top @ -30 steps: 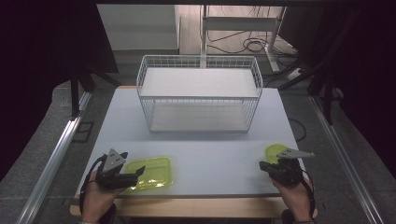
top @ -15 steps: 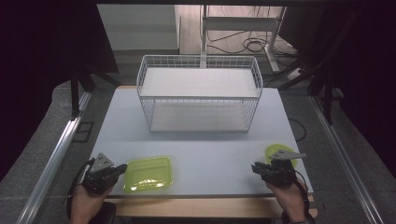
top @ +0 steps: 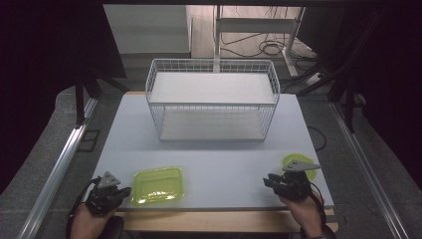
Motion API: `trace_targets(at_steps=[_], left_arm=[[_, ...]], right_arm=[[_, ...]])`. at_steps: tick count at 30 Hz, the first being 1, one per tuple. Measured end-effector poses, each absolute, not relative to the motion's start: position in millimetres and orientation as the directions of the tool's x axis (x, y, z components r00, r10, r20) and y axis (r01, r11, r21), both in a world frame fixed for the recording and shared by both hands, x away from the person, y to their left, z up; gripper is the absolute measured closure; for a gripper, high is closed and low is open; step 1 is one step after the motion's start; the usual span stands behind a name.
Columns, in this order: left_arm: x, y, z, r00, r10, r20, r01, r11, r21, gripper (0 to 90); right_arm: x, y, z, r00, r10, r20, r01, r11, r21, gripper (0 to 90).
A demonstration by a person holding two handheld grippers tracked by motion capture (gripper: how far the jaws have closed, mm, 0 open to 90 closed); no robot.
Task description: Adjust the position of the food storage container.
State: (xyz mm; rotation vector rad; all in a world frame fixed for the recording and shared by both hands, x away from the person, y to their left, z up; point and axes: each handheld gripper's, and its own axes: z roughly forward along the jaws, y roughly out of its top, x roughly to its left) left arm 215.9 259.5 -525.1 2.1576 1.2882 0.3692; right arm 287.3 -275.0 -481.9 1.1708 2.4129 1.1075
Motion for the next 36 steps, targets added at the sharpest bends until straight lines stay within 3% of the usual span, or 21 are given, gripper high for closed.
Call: trace_targets(at_steps=[36], left_arm=[[258,163,-525,0.721,0.692,-0.035,0.548,-0.538,0.641,89.5]], right_arm=[[290,-263,-489,-0.669,0.731,0.134,0.573,0.393,0.719,64.3]])
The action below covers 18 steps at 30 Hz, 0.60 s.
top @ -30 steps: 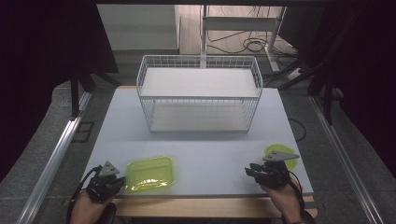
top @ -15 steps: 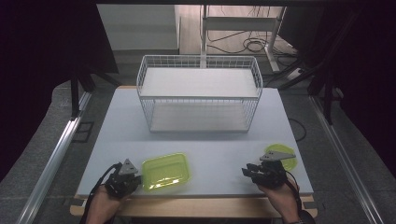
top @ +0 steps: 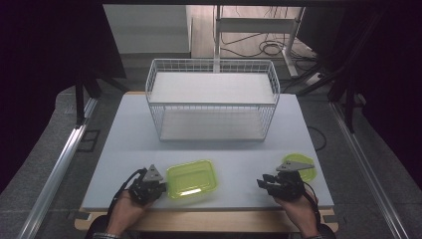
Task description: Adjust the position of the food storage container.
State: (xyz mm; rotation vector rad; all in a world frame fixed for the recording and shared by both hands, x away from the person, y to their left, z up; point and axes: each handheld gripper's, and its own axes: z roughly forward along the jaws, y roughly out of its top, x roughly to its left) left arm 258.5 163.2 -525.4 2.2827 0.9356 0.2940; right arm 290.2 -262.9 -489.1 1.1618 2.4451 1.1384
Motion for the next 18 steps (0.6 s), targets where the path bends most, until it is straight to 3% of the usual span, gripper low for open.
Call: trace_targets(at_steps=[18], left_arm=[[278,121,-525,0.784,0.618,-0.067,0.498,-0.559,0.663,88.8]], right_arm=[[293,-267,-491,-0.652,0.745,0.138,0.577,0.369,0.729,56.7]])
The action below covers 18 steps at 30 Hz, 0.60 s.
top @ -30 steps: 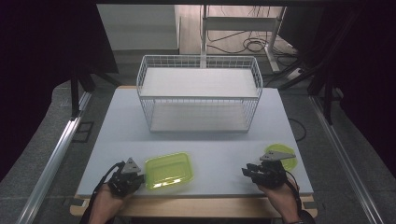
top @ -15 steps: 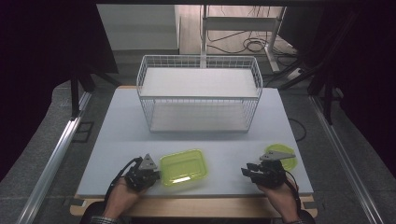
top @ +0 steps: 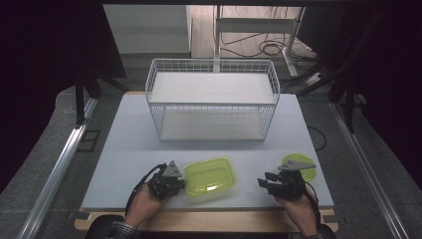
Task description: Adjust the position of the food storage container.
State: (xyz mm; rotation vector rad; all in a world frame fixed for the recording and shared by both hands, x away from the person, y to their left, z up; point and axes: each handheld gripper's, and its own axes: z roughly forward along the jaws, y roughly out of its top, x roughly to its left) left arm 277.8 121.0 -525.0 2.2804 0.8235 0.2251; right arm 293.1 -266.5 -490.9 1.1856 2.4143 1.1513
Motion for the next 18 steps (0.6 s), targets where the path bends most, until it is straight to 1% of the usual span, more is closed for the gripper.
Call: trace_targets(at_steps=[4,6,8,12,18], left_arm=[[275,116,-526,0.79,0.611,-0.058,0.492,-0.574,0.654,86.8],[273,118,-525,0.785,0.617,-0.053,0.493,-0.572,0.656,83.1],[270,123,-523,0.773,0.633,-0.044,0.497,-0.562,0.661,76.5],[264,133,-520,0.748,0.662,-0.042,0.505,-0.527,0.683,57.4],[255,144,-518,0.719,0.693,-0.045,0.508,-0.481,0.715,22.9]], right_arm=[[293,-265,-491,-0.652,0.747,0.13,0.574,0.373,0.729,54.2],[293,-265,-491,-0.653,0.747,0.125,0.569,0.375,0.732,52.7],[292,-264,-491,-0.653,0.748,0.122,0.567,0.375,0.733,50.3],[292,-265,-490,-0.65,0.752,0.106,0.553,0.373,0.745,43.3],[292,-263,-490,-0.648,0.756,0.093,0.539,0.368,0.757,32.1]])
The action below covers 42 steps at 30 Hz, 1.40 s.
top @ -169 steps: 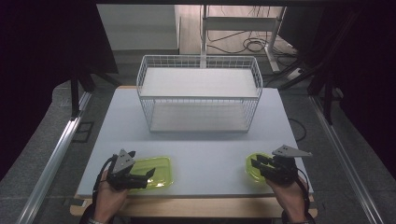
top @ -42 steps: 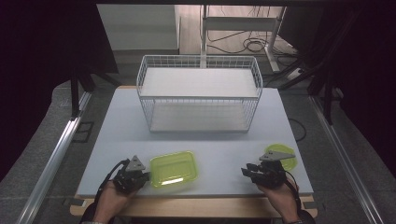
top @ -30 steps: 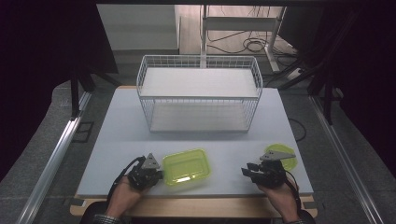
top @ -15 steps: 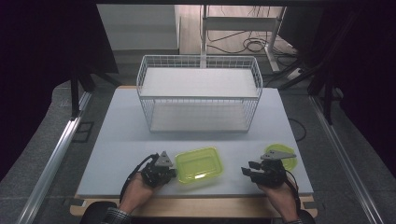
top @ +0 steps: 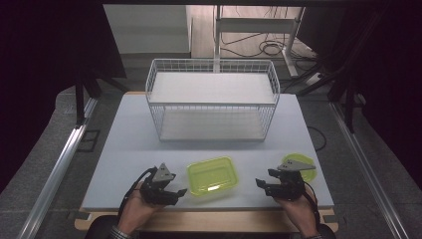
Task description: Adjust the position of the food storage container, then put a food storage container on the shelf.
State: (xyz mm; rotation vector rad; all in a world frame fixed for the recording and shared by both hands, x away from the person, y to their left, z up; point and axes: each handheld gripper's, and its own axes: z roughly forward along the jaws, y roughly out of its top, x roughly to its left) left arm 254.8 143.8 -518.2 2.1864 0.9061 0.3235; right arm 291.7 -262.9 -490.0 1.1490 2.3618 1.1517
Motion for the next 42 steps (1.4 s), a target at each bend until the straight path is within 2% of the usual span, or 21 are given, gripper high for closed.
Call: trace_targets(at_steps=[4,9,20,25,30,39,42], left_arm=[[250,147,-519,0.713,0.701,-0.02,0.5,-0.488,0.716,4.9],[247,151,-523,0.704,0.709,0.036,0.468,-0.502,0.727,0.0],[241,167,-523,0.681,0.732,0.015,0.462,-0.445,0.767,0.0],[239,167,-525,0.683,0.729,0.04,0.461,-0.473,0.751,0.0],[236,166,-526,0.68,0.73,0.069,0.456,-0.495,0.74,0.0],[236,165,-528,0.684,0.723,0.099,0.447,-0.522,0.727,0.0],[236,164,-528,0.685,0.722,0.101,0.446,-0.525,0.725,0.0]], right_arm=[[292,-262,-492,-0.646,0.759,0.086,0.533,0.367,0.763,25.2],[293,-261,-495,-0.642,0.762,0.083,0.533,0.366,0.763,17.6],[294,-257,-500,-0.655,0.75,0.095,0.529,0.366,0.766,6.2],[295,-256,-500,-0.659,0.744,0.107,0.527,0.356,0.772,5.1],[299,-253,-498,-0.668,0.722,0.178,0.551,0.32,0.771,5.7],[313,-234,-492,-0.687,0.685,0.24,0.58,0.319,0.749,3.9],[316,-228,-490,-0.685,0.683,0.252,0.595,0.325,0.736,6.3]])
